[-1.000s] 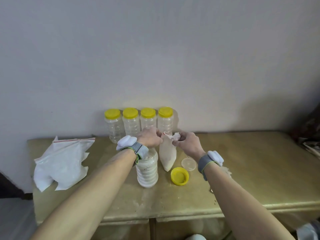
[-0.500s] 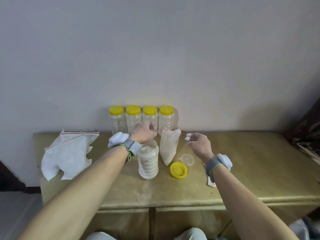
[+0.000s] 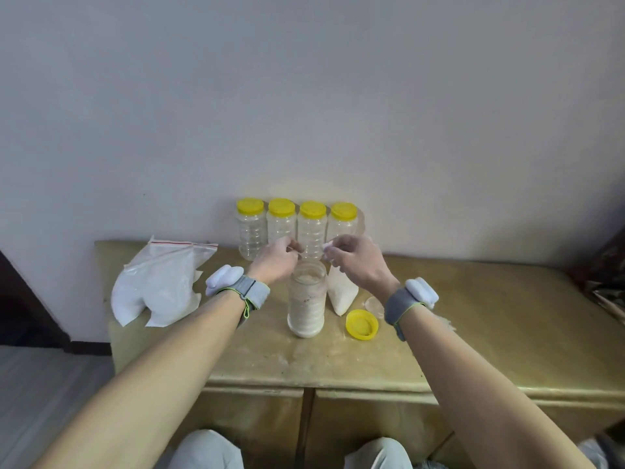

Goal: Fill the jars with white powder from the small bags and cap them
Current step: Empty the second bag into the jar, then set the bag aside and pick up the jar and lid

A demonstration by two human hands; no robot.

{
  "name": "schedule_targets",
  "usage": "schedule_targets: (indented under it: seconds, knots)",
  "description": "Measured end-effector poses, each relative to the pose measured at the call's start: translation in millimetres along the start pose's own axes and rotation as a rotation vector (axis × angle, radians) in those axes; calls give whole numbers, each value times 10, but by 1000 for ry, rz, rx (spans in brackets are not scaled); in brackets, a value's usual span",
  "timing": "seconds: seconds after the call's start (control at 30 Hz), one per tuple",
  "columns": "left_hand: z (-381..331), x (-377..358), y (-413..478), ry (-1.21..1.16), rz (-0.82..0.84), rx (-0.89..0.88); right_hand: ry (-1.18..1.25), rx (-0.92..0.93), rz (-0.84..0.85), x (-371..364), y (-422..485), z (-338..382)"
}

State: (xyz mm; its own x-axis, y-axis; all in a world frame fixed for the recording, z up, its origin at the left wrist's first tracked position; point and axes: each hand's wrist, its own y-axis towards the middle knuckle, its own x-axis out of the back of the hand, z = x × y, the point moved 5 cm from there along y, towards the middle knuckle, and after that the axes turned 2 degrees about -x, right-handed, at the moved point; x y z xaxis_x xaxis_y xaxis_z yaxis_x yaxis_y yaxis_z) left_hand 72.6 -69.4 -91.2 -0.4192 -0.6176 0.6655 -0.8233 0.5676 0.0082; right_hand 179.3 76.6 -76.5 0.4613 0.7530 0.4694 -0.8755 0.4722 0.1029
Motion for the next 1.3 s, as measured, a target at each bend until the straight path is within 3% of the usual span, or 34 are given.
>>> schedule_targets:
  seconds: [0.13, 0.3, 0.43, 0.63, 0.77, 0.9, 1.03, 1.13, 1.3]
  knots:
    - [80, 78, -60, -13, -10, 13, -488, 12, 241, -252, 35, 178]
    - [194, 209, -94, -45, -11, 29, -663, 32, 256, -343, 30, 270]
    - [227, 136, -138, -37, 180, -3, -826, 56, 281, -373, 15, 195]
    - [135, -32, -142, 0, 302, -70, -805, 84, 260, -293, -5, 161]
    - [78, -86, -110, 43, 272, -86, -342, 45, 129, -74, 13, 152]
    - [-19, -189, -97, 72, 246, -124, 21, -143, -29, 270, 11, -220]
    - [-79, -348, -32, 101, 181, -132, -189, -357, -161, 505, -23, -958]
    - [-67, -423, 29, 61, 167, -128, -419, -535, -126, 513, -83, -1367]
    - [-38, -455, 108, 36, 189, -119, -514, -696, -44, 404, -16, -1685]
